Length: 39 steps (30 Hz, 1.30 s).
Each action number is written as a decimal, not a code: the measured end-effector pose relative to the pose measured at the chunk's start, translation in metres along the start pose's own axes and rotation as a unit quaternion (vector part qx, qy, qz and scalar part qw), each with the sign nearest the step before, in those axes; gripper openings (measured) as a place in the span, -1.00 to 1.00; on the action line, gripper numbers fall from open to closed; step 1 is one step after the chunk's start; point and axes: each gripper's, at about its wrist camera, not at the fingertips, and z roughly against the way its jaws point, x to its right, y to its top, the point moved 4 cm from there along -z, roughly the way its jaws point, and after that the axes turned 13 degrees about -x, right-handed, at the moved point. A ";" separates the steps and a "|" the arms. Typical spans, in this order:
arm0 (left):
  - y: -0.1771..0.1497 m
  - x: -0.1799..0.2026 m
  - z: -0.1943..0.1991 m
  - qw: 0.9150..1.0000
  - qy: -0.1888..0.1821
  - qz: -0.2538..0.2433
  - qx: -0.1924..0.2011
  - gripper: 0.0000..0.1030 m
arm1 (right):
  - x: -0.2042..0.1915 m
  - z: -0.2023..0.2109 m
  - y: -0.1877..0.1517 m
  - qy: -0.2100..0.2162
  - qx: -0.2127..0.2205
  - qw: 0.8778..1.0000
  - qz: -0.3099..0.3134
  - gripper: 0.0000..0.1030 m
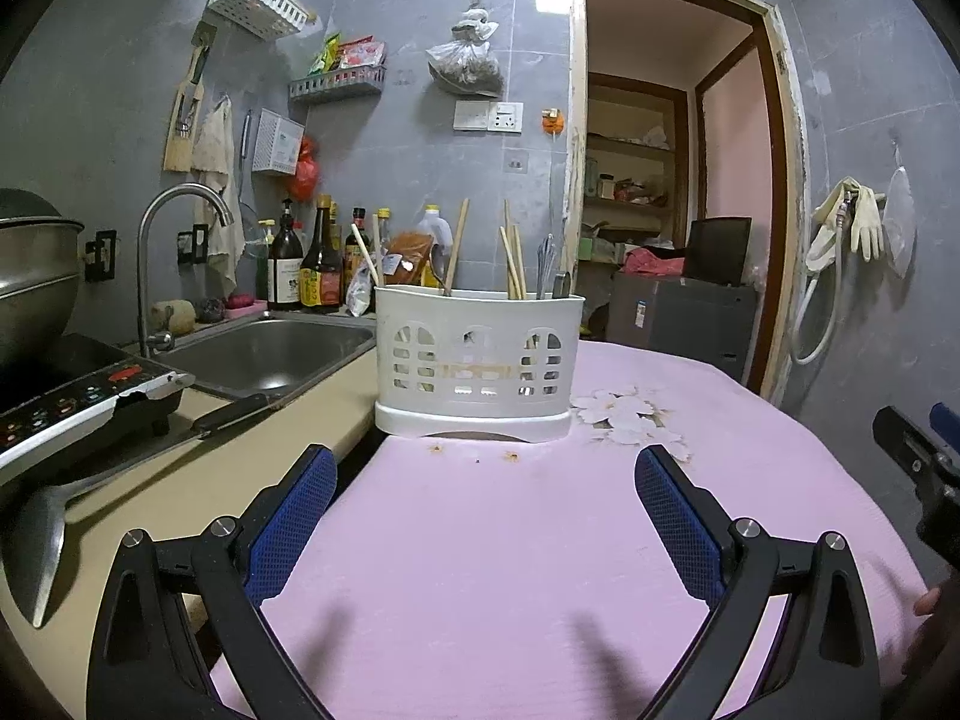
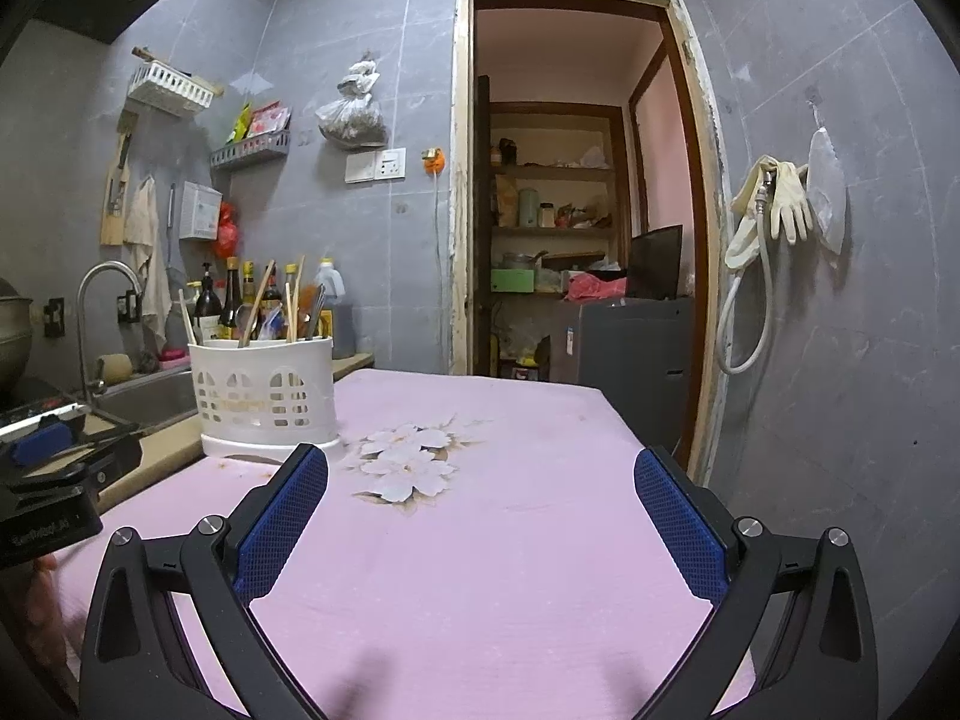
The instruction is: Organize utensils
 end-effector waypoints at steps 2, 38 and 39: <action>-0.001 0.000 0.000 1.000 0.004 -0.001 0.003 0.90 | -0.001 0.001 0.000 -0.004 0.002 1.000 0.003 1.00; -0.007 0.002 -0.003 1.000 0.006 0.001 0.001 0.90 | -0.001 -0.001 -0.002 -0.017 0.001 1.000 0.008 1.00; -0.007 0.002 -0.003 1.000 0.006 0.000 0.001 0.90 | -0.001 -0.001 -0.002 -0.017 0.001 1.000 0.007 1.00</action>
